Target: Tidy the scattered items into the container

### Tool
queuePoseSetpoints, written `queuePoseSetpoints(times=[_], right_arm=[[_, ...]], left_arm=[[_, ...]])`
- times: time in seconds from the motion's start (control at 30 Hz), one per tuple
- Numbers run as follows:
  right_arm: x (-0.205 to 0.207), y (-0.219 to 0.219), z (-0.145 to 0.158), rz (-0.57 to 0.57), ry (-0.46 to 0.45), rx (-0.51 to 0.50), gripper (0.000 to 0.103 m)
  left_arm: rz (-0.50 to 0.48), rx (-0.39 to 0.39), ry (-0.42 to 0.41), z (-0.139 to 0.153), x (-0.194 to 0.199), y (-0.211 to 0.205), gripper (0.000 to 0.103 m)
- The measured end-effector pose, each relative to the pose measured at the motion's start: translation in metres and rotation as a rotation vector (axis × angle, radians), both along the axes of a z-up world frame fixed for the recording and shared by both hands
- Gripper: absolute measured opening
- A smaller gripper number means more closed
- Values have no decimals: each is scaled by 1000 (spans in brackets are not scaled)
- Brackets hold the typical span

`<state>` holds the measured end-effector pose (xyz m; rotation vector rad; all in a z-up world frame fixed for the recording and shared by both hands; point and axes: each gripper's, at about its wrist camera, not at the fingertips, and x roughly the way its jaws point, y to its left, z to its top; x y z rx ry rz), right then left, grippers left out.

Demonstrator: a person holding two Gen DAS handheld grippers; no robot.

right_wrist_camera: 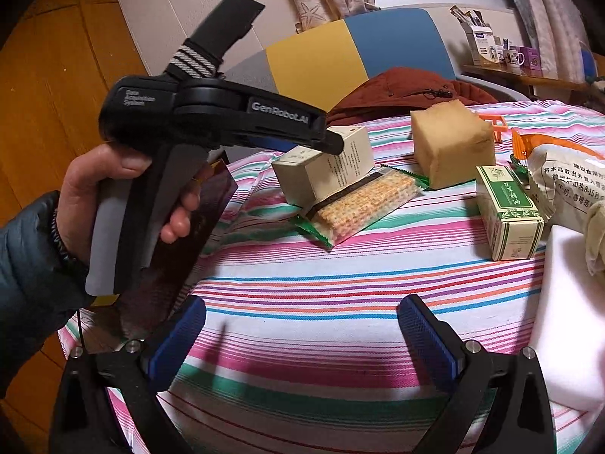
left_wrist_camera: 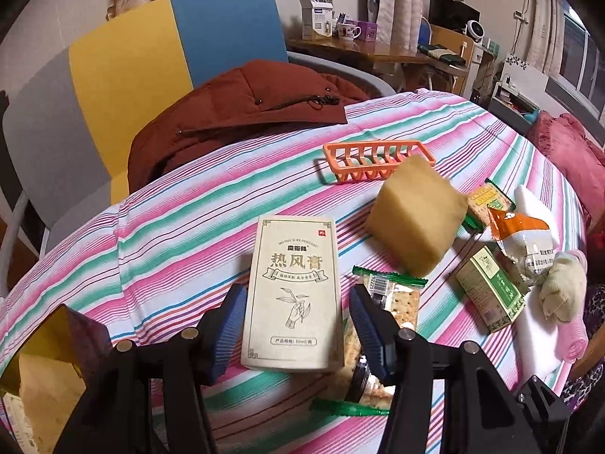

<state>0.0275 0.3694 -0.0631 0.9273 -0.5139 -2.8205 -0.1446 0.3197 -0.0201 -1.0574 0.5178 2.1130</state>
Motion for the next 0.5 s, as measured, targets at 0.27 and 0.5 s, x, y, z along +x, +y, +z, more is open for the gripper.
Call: queuePoseSetpoints(times=[0.27,0.5], right_arm=[[0,-1,0,4,3,-12,103],[1,1,0,6,6,-21,103]], left_arm=[[17,-62,-22,-22,-12,12,57],[93,-35,-44,-26,-18,-2,52]])
